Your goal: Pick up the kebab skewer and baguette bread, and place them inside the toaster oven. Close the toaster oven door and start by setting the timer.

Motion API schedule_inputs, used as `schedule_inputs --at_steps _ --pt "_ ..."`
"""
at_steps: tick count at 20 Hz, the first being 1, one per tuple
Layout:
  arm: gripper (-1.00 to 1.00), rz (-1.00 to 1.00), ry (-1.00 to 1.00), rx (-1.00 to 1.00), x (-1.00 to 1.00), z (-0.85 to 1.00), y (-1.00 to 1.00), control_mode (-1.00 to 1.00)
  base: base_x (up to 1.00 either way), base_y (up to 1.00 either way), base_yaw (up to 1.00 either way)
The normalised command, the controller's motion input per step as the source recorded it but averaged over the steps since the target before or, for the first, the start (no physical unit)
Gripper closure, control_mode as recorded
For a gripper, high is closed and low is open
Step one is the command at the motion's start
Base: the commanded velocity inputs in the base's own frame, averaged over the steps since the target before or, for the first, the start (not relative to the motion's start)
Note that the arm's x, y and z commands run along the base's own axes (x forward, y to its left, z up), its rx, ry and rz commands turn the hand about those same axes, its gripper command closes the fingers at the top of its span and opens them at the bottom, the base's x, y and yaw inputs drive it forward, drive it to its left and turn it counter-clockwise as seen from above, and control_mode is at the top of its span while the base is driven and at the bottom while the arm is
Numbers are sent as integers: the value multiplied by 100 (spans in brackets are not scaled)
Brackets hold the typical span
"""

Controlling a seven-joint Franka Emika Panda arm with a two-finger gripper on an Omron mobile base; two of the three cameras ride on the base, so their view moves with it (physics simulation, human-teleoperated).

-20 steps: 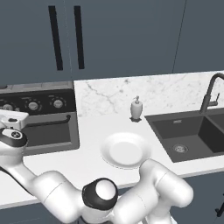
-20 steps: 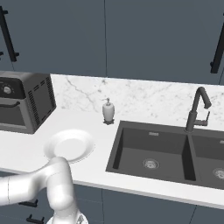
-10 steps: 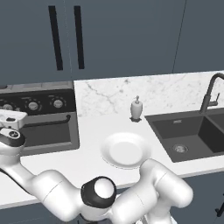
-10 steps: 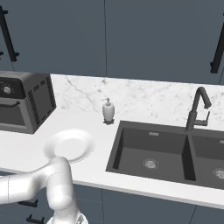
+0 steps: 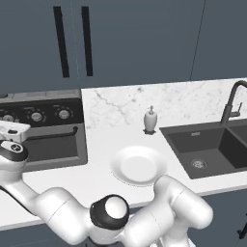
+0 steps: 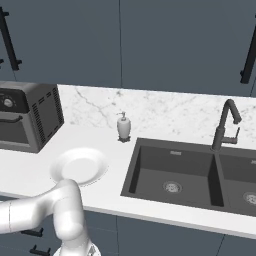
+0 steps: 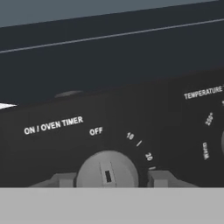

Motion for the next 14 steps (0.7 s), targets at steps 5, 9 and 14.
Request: schedule_inputs --at_steps 5,9,14 --pt "100 -9 -9 19 -33 18 11 -100 0 0 0" --pt "100 -7 -15 16 -36 9 21 -100 0 0 0" --pt "100 -13 -15 21 -24 24 26 -100 0 0 0"
